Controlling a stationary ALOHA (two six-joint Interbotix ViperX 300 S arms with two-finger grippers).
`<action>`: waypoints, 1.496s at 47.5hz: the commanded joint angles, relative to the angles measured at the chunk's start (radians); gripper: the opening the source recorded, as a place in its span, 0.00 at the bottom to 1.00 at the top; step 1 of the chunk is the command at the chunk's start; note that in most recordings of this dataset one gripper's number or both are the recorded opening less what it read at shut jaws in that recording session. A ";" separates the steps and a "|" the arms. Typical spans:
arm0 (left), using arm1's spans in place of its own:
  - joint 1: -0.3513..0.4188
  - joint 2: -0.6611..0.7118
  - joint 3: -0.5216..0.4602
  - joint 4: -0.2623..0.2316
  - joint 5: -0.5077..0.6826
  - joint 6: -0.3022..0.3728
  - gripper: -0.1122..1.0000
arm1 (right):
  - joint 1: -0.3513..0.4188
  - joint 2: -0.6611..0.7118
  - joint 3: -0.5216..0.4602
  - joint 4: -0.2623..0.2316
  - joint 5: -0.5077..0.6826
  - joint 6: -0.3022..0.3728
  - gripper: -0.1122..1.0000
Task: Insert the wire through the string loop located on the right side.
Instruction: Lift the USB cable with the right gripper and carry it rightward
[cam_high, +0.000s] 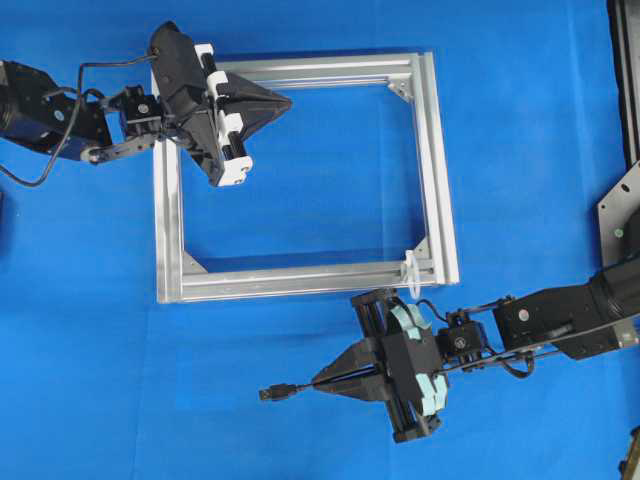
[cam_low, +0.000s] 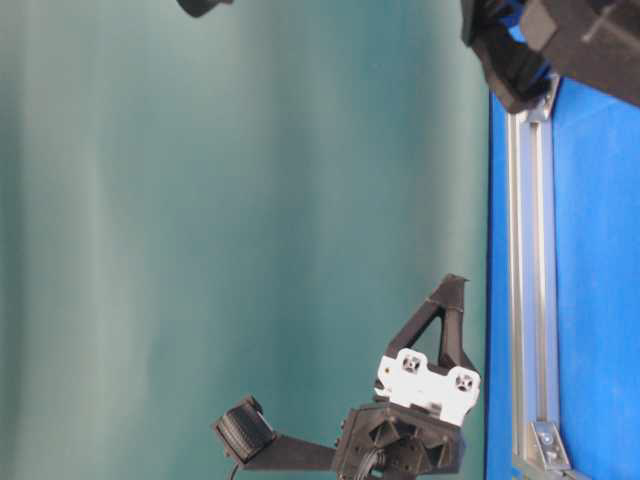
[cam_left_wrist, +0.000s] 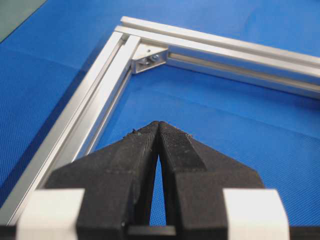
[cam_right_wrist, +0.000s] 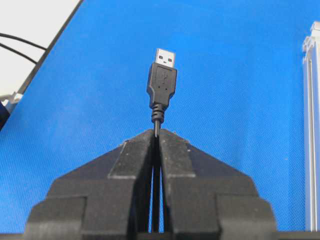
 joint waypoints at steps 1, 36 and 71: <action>-0.002 -0.029 -0.006 0.002 -0.005 0.002 0.10 | -0.002 -0.034 -0.009 0.002 -0.003 -0.002 0.07; -0.003 -0.031 -0.006 0.002 -0.005 0.002 0.10 | -0.002 -0.034 -0.012 0.002 0.005 -0.003 0.07; -0.002 -0.032 -0.003 0.002 -0.005 0.002 0.10 | 0.029 -0.127 0.106 0.018 0.005 0.002 0.07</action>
